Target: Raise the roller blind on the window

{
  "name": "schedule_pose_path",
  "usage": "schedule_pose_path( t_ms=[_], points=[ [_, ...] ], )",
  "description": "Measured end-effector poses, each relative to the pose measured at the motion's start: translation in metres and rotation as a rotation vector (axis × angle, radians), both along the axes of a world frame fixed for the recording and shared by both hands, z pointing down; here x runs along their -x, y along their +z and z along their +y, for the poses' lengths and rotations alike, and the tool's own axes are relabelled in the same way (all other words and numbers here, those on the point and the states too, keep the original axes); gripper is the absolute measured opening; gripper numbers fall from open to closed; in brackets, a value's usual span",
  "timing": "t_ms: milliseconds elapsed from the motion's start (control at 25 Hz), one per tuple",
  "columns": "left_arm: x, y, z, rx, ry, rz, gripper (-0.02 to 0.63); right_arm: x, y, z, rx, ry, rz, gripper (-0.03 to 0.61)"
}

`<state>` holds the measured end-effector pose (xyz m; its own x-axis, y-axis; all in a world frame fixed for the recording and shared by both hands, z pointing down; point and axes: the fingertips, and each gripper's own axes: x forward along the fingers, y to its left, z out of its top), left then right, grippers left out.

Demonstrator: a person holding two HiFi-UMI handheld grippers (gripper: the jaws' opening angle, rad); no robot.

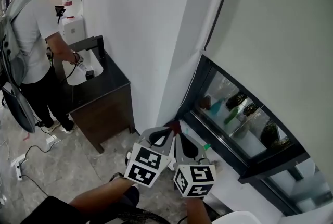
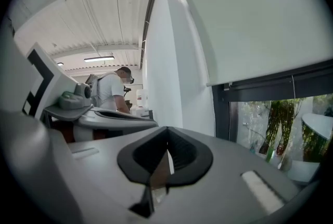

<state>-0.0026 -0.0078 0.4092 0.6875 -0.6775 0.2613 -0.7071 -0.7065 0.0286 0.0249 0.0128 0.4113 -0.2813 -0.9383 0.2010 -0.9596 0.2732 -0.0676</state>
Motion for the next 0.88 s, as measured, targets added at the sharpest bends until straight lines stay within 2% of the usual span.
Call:
schedule_pose_path(
  t_ms=[520, 720, 880],
  points=[
    [-0.006, -0.013, -0.130, -0.010, 0.102, 0.044, 0.005, -0.007, -0.011, -0.133, 0.002, 0.049, -0.023, -0.005],
    [-0.011, -0.025, -0.162, -0.007, 0.178, 0.090, 0.005, -0.007, -0.024, -0.170, -0.012, 0.048, -0.010, -0.005],
    [-0.012, -0.039, -0.183, -0.023, 0.189, 0.110, 0.005, -0.016, -0.041, -0.196, -0.040, 0.053, 0.000, -0.005]
  ],
)
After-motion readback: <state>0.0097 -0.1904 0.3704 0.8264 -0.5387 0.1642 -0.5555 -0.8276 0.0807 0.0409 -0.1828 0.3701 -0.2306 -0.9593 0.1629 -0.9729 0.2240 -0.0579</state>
